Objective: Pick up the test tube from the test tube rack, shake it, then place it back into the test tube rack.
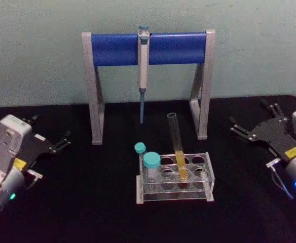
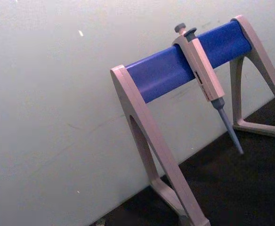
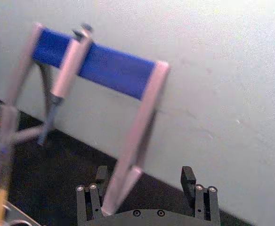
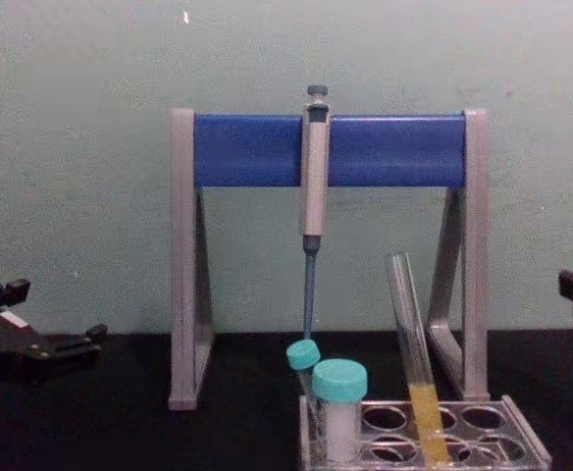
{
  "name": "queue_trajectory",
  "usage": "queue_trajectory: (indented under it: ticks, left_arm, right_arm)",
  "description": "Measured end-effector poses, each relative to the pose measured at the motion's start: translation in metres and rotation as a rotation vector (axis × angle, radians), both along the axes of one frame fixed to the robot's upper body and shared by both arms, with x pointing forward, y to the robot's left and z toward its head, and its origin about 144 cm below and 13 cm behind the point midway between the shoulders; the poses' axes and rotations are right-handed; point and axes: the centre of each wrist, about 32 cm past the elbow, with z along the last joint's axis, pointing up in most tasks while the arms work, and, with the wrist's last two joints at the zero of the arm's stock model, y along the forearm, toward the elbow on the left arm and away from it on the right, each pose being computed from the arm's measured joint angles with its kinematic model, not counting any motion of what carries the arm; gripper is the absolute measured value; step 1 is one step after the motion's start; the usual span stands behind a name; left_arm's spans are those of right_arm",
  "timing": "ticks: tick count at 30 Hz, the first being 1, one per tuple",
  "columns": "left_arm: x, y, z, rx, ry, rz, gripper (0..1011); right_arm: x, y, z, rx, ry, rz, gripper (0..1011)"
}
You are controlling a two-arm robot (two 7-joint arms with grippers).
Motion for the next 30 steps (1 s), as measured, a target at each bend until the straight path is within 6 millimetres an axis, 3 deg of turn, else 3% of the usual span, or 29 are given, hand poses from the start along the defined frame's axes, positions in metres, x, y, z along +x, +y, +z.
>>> queue_trajectory:
  ticks: [19, 30]
  left_arm:
    - [0.0, 0.0, 0.0, 0.0, 0.0, 0.0, 1001]
    - [0.0, 0.0, 0.0, 0.0, 0.0, 0.0, 1001]
  right_arm:
    - [0.01, 0.021, 0.012, 0.076, -0.007, 0.363, 1000]
    - [0.022, 0.036, 0.015, 0.07, 0.089, 0.453, 1000]
